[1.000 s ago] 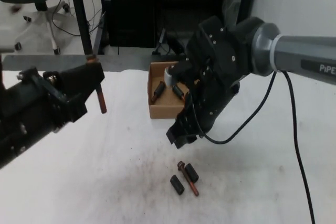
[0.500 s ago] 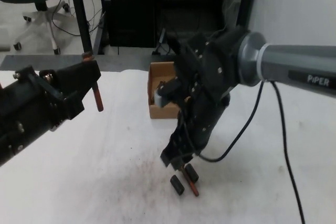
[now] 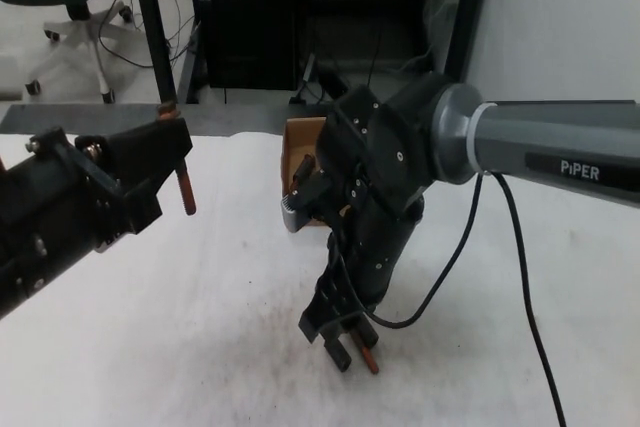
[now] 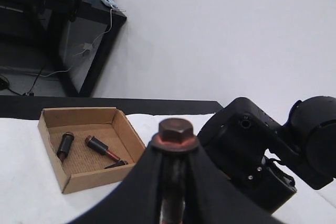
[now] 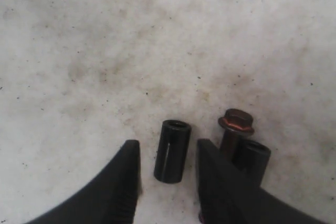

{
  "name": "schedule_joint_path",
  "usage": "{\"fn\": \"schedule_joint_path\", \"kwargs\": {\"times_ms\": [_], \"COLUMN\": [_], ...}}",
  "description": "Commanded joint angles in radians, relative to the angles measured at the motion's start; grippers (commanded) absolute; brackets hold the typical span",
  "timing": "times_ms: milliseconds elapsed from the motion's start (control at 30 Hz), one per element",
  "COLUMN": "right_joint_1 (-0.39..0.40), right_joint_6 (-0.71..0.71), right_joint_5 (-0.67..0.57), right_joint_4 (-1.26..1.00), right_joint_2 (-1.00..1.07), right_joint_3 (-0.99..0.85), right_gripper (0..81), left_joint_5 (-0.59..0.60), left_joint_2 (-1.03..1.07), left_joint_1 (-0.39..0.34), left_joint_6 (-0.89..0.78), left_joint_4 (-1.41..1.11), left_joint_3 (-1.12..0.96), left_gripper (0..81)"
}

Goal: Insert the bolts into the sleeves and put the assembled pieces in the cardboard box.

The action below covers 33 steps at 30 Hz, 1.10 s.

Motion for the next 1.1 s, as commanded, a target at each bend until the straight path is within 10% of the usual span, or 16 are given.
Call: {"fn": "schedule_joint_path", "kwargs": {"times_ms": [0, 1067], "right_joint_1": [0.000, 0.000], "right_joint_6": [-0.013, -0.013], "right_joint_5": [0.000, 0.011], "right_joint_4": [0.004, 0.057], "right_joint_2": [-0.002, 0.104], "right_joint_3": [-0.007, -0.005], "right_gripper": [34.2, 34.2], "left_joint_5": [0.006, 0.006], "left_joint_2": [-0.010, -0.010], "left_joint_1": [0.001, 0.001], "left_joint_6": [0.016, 0.025], "left_joint_4": [-0.011, -0.011], "left_joint_3": [-0.001, -0.001], "left_gripper": [0.0, 0.0]}}
